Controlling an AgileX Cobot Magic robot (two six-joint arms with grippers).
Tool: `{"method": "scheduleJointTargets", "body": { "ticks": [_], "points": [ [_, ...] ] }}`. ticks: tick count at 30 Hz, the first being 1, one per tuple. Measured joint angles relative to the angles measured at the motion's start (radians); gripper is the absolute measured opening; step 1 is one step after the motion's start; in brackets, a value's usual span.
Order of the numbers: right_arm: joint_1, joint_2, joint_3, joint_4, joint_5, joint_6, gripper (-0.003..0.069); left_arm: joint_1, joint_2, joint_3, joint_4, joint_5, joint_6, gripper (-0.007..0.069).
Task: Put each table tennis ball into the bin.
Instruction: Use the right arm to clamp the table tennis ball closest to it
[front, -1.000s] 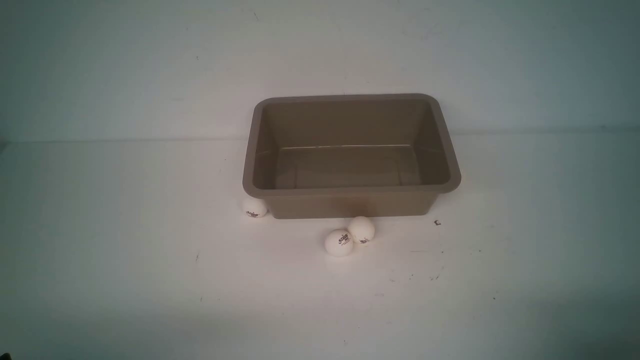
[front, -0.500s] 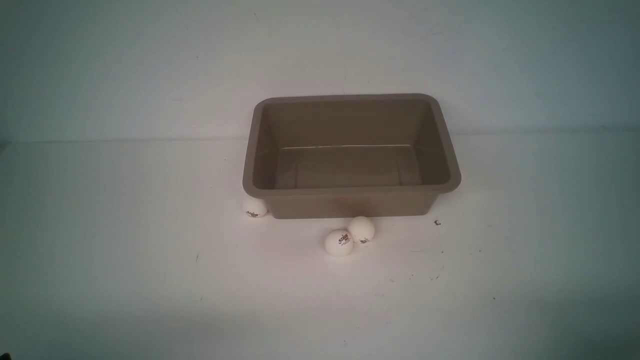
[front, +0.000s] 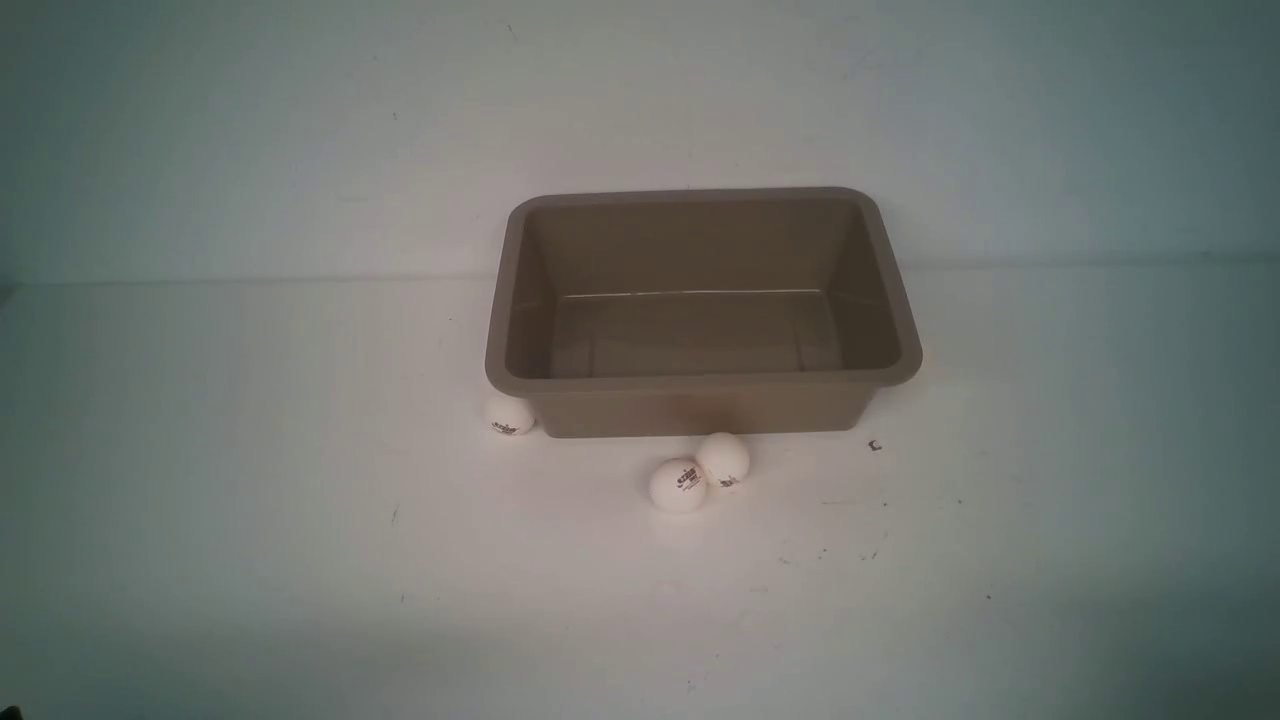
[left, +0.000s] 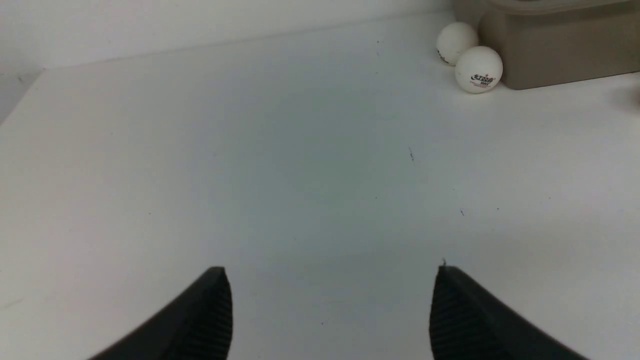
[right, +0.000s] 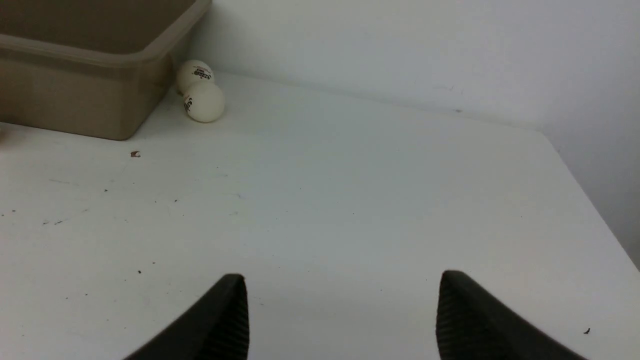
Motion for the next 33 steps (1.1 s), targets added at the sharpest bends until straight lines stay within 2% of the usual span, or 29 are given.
{"method": "scheduleJointTargets", "body": {
  "ticks": [4, 8, 18, 25, 33],
  "points": [
    [0.000, 0.000, 0.005, 0.023, -0.041, 0.066, 0.0462, 0.000, 0.000, 0.000, 0.000, 0.000, 0.000, 0.0478],
    [0.000, 0.000, -0.075, 0.032, 0.005, 0.131, 0.0462, 0.000, 0.000, 0.000, 0.000, 0.000, 0.000, 0.0478],
    [0.000, 0.000, -0.454, 0.067, 0.209, 0.215, 0.0462, 0.000, 0.000, 0.000, 0.000, 0.000, 0.000, 0.0478],
    [0.000, 0.000, -0.593, 0.115, 0.379, 0.218, 0.0462, 0.000, 0.000, 0.000, 0.000, 0.000, 0.000, 0.0478],
    [0.000, 0.000, -0.604, 0.243, 0.402, 0.218, 0.0462, 0.000, 0.000, 0.000, 0.000, 0.000, 0.000, 0.0478]
  ]
}}
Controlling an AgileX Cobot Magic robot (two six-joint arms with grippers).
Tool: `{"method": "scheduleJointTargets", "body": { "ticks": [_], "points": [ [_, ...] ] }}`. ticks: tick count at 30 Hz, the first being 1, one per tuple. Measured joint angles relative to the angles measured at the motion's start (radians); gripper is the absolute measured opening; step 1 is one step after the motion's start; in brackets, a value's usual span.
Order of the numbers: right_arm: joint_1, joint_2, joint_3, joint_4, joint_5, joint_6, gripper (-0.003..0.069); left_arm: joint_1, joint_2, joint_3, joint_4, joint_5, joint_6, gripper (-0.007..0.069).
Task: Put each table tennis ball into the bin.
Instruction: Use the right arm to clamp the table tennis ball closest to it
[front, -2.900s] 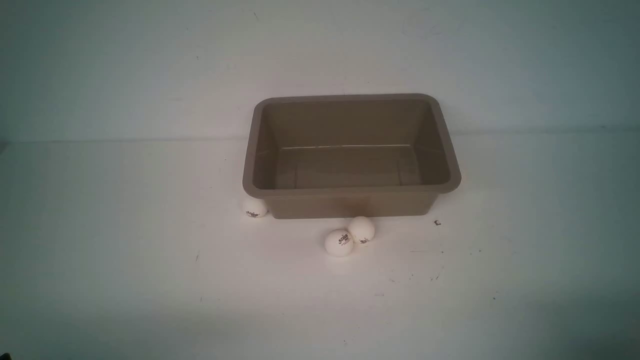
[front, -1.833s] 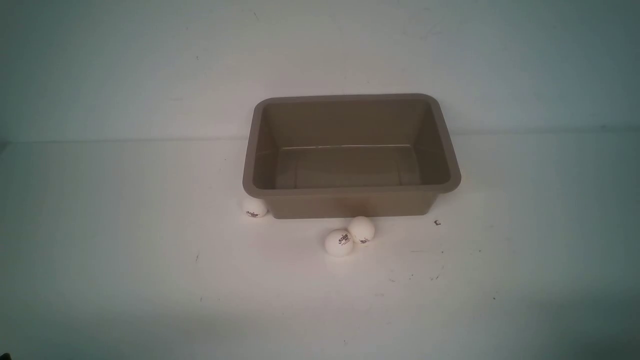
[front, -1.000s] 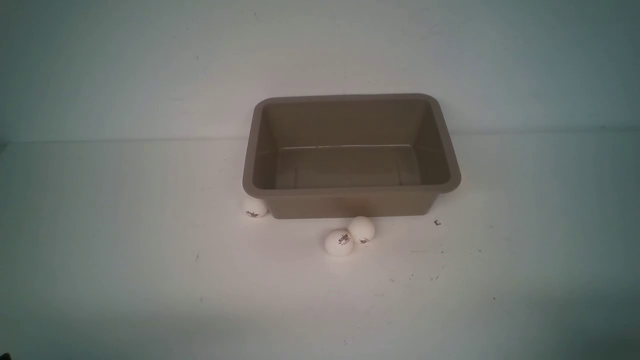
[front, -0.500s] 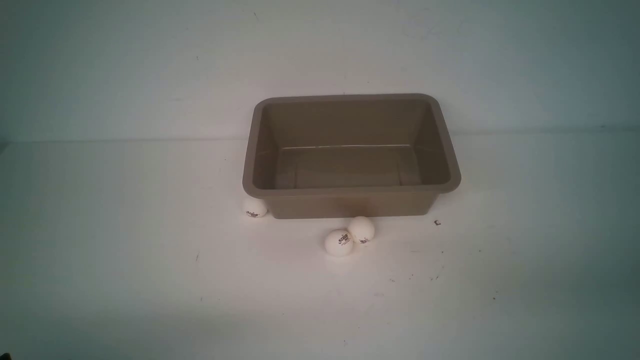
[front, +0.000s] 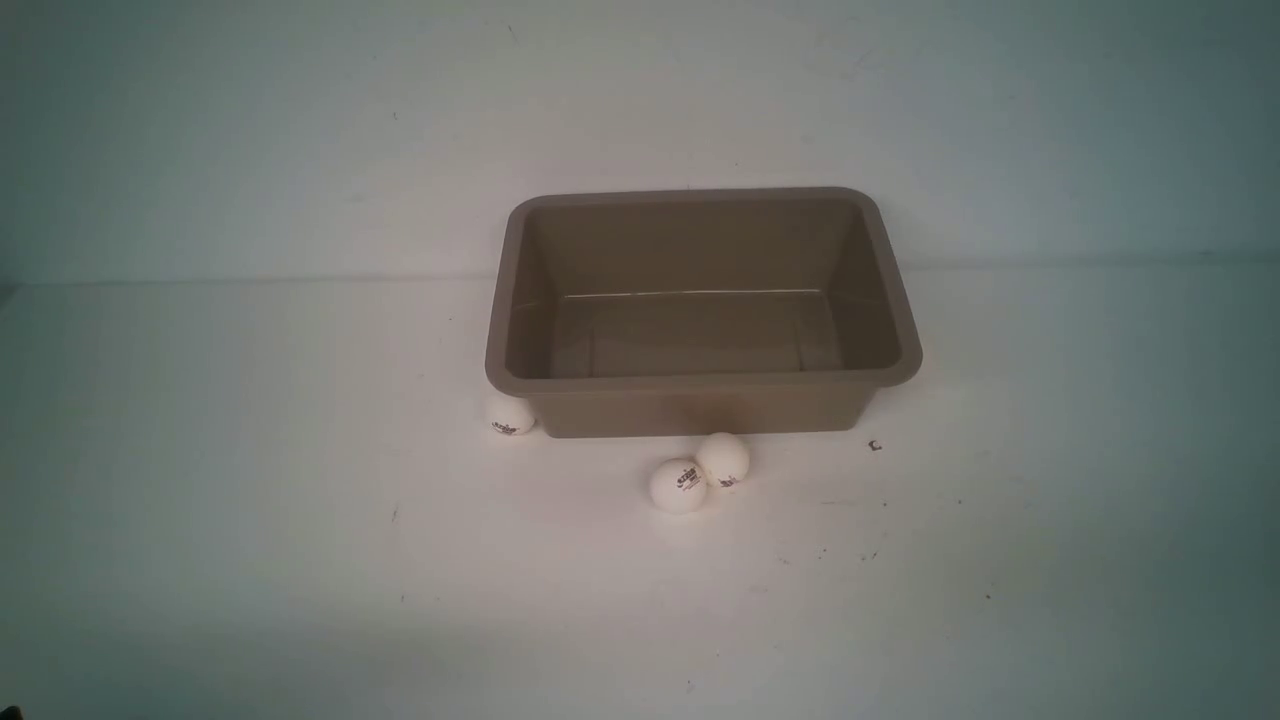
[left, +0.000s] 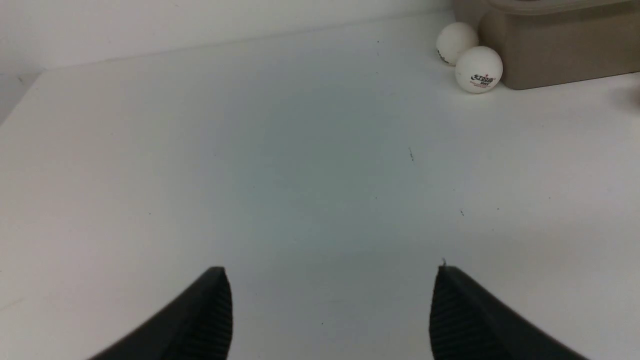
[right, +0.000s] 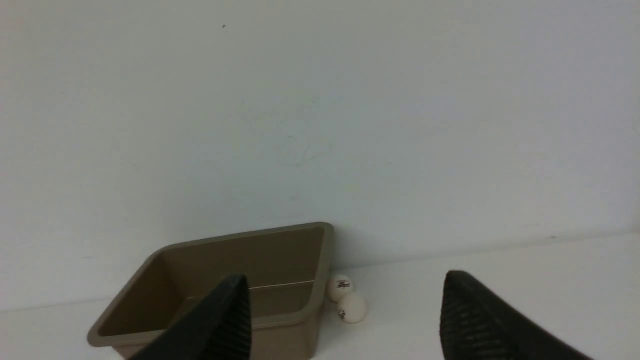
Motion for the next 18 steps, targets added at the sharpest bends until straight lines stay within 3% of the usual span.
{"method": "scheduleJointTargets", "body": {
  "ticks": [18],
  "points": [
    [0.000, 0.000, 0.000, 0.021, -0.043, -0.003, 0.0462, 0.000, 0.000, 0.000, 0.000, 0.000, 0.000, 0.0478]
  ]
}}
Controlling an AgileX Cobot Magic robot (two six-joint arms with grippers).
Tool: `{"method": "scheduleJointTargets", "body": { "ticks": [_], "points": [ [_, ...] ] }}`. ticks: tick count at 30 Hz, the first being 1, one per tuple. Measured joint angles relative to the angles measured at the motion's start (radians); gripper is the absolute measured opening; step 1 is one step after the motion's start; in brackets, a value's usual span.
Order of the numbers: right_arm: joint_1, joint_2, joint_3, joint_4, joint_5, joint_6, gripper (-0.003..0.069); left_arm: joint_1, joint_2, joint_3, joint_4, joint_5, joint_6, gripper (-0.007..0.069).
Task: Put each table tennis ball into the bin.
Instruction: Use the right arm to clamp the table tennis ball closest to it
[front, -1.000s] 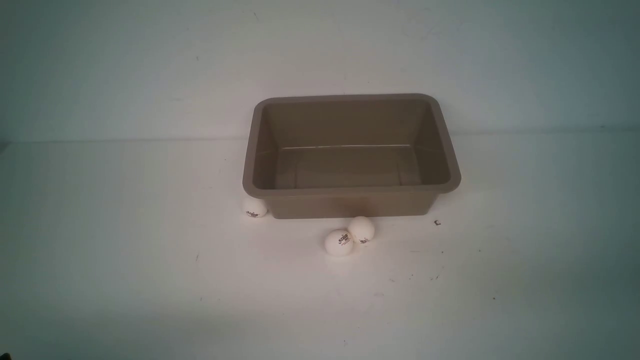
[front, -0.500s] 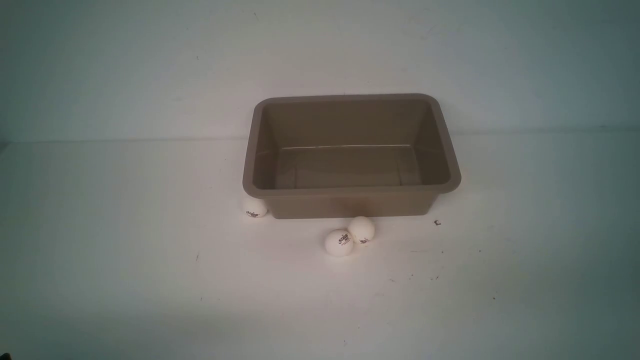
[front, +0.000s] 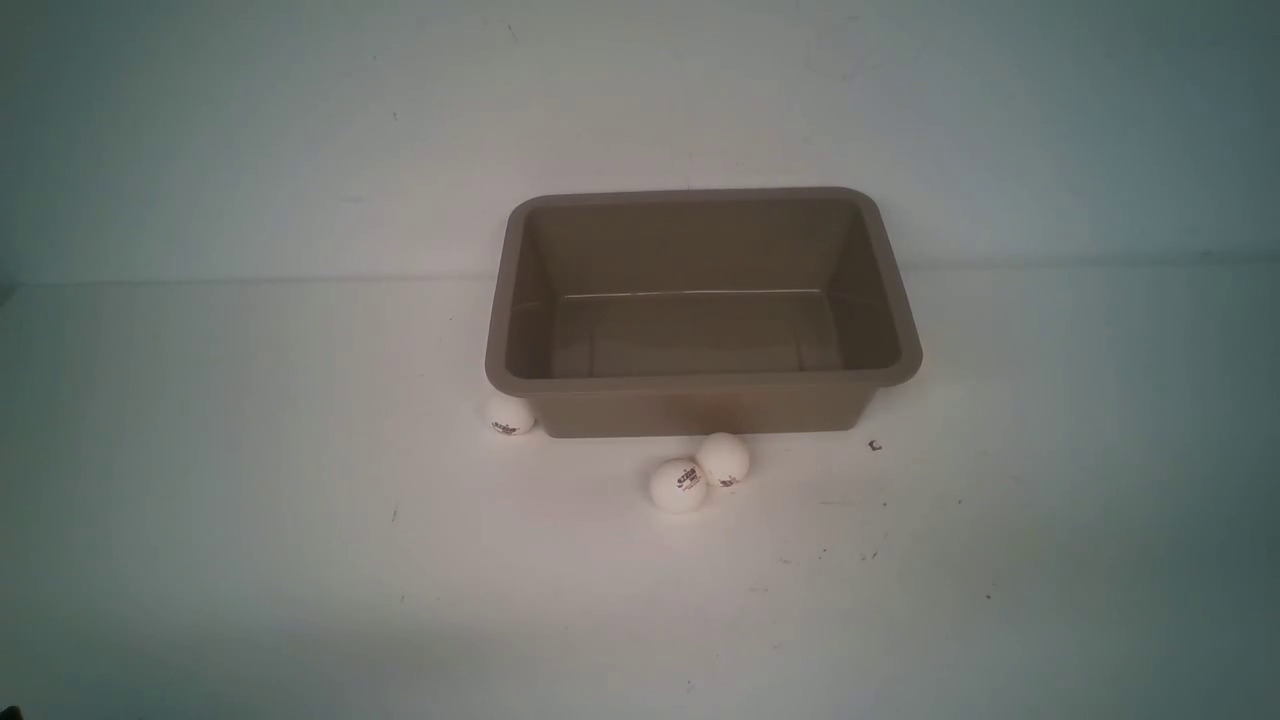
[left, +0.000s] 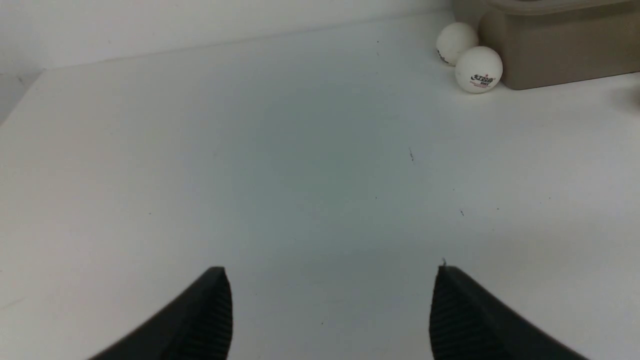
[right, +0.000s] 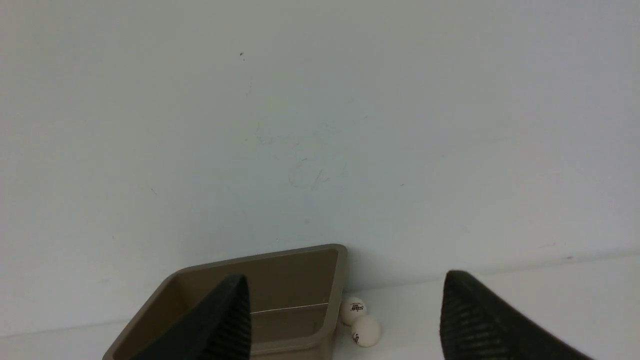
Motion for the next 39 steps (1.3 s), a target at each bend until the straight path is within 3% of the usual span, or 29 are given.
{"method": "scheduleJointTargets", "body": {
  "ticks": [11, 20, 28, 34, 39],
  "points": [
    [0.000, 0.000, 0.000, 0.000, 0.074, 0.000, 0.0462, 0.000, 0.000, 0.000, -0.028, -0.009, 0.007, 0.0478],
    [0.000, 0.000, 0.000, 0.000, 0.101, -0.024, 0.0462, 0.000, 0.000, 0.002, -0.374, -0.128, -0.011, 0.0478],
    [0.000, 0.000, 0.000, 0.000, 0.104, -0.060, 0.0462, 0.000, 0.000, 0.001, -0.571, -0.238, 0.012, 0.0478],
    [0.000, 0.000, 0.000, 0.020, 0.089, -0.103, 0.0462, 0.000, 0.009, -0.166, -0.588, -0.124, 0.168, 0.0478],
    [0.000, 0.000, 0.000, 0.061, 0.086, -0.162, 0.0462, 0.000, 0.095, -0.301, -0.578, 0.032, 0.222, 0.0478]
  ]
}}
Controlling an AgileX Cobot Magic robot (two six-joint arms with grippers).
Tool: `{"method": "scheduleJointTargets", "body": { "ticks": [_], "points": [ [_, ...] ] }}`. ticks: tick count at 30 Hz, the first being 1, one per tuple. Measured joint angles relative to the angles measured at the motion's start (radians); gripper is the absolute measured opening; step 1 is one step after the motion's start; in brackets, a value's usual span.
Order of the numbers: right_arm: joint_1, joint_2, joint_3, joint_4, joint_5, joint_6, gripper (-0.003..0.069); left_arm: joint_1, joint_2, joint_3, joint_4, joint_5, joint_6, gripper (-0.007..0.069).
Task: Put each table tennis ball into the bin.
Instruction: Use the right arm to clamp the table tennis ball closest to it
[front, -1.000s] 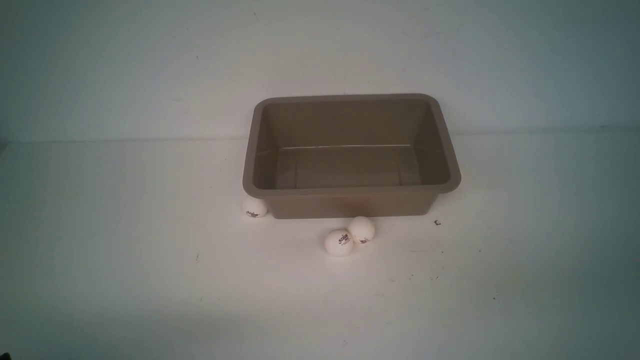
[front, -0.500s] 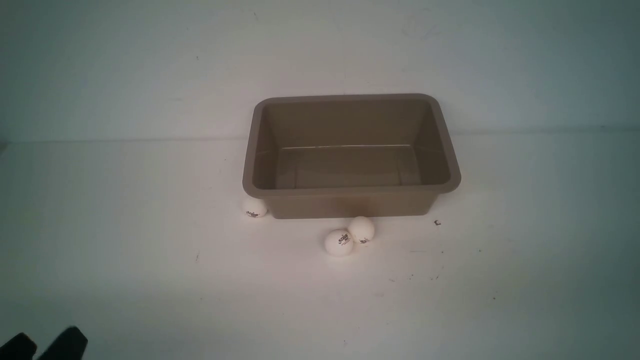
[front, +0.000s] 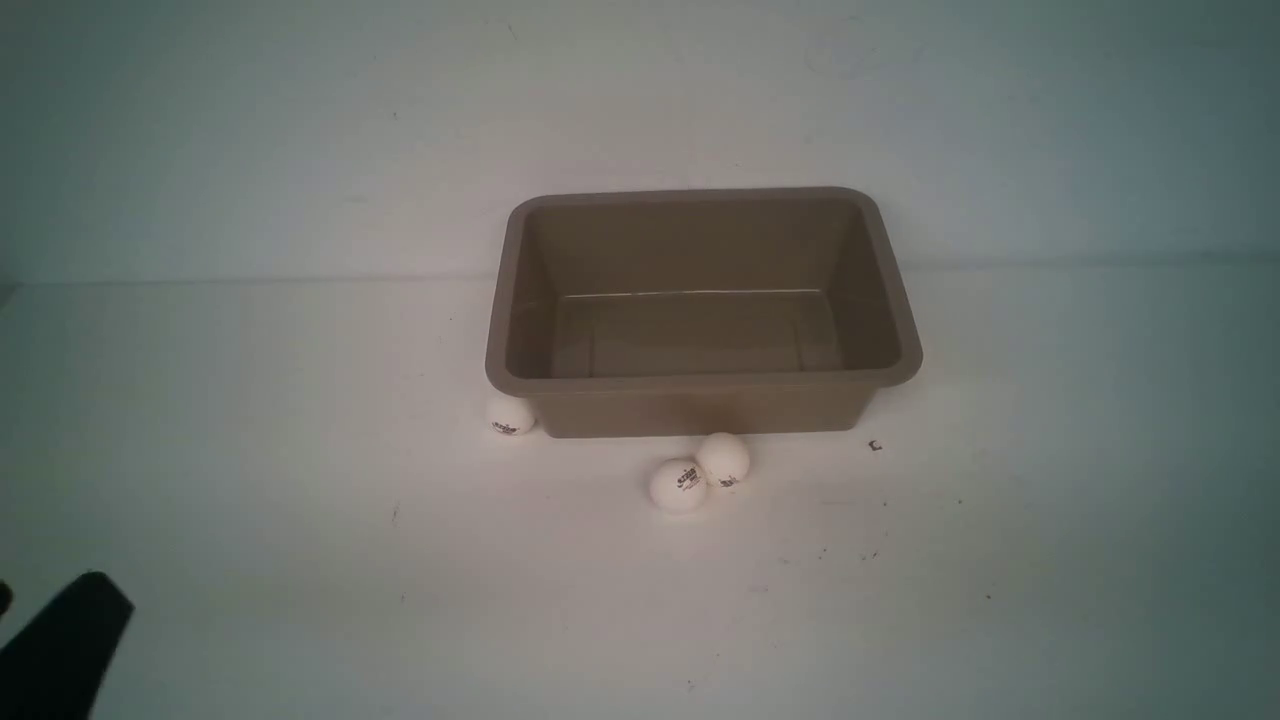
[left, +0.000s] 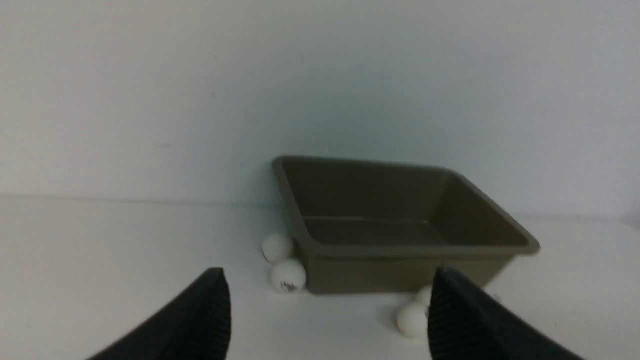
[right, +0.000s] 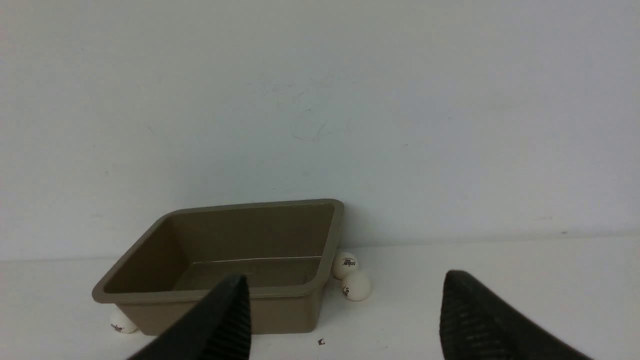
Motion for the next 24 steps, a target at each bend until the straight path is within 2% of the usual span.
{"method": "scheduleJointTargets", "body": {
  "ticks": [6, 10, 21, 24],
  "points": [
    [0.000, 0.015, 0.000, 0.069, 0.003, -0.134, 0.0462, 0.000, 0.126, -0.109, 0.058, 0.147, 0.032, 0.0478],
    [0.000, 0.175, -0.034, 0.153, 0.058, -0.222, 0.0462, 0.000, 0.233, -0.209, 0.085, 0.316, 0.039, 0.0478],
    [0.000, 0.600, -0.226, 0.157, 0.111, -0.291, 0.0462, 0.000, 0.251, -0.223, 0.085, 0.333, 0.047, 0.0478],
    [0.000, 0.714, -0.310, 0.154, 0.135, -0.355, 0.0462, 0.000, 0.251, -0.223, 0.084, 0.345, 0.048, 0.0478]
  ]
}}
